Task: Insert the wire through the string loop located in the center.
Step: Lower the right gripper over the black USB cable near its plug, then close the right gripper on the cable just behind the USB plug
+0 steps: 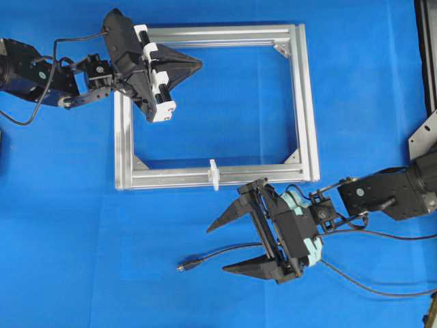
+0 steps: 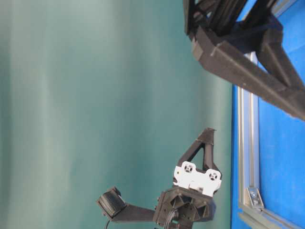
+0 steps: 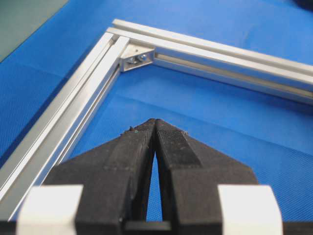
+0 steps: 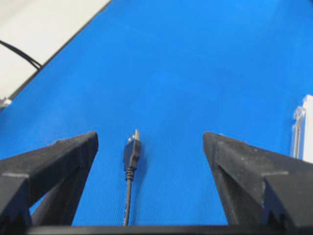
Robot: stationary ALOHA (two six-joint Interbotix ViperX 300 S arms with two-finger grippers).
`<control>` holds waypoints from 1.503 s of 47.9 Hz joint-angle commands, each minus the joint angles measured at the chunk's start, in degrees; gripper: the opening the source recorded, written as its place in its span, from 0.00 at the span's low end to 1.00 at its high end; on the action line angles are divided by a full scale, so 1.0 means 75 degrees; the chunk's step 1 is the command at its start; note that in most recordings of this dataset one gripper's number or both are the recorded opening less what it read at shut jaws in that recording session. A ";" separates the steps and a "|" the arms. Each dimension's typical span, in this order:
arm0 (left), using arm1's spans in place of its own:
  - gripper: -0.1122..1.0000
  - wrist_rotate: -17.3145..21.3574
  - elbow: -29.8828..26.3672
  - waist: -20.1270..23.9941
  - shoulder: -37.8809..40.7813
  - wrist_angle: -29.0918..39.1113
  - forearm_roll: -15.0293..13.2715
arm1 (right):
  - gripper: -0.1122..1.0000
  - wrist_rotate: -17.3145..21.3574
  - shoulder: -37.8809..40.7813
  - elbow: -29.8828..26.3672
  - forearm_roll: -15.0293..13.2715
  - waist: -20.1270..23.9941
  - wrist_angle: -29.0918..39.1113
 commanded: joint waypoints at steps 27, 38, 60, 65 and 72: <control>0.10 0.0000 -0.0023 0.0023 -0.0234 0.0023 0.0023 | 0.92 0.0059 0.1359 -0.0691 0.0820 0.0105 0.0516; 0.10 0.0000 -0.0012 0.0023 -0.0234 0.0059 0.0023 | 0.91 0.0059 0.1711 -0.0855 0.0914 0.0164 0.0539; 0.10 0.0000 -0.0012 0.0023 -0.0246 0.0070 0.0023 | 0.38 0.0035 0.1688 -0.0797 0.0832 0.0176 0.0410; 0.10 0.0000 -0.0012 0.0023 -0.0234 0.0070 0.0023 | 0.17 0.0047 0.1664 -0.0750 0.0809 0.0176 0.0281; 0.10 0.0000 0.0000 0.0023 -0.0234 0.0105 0.0035 | 0.08 0.0047 0.1652 -0.0750 0.0809 0.0176 0.0234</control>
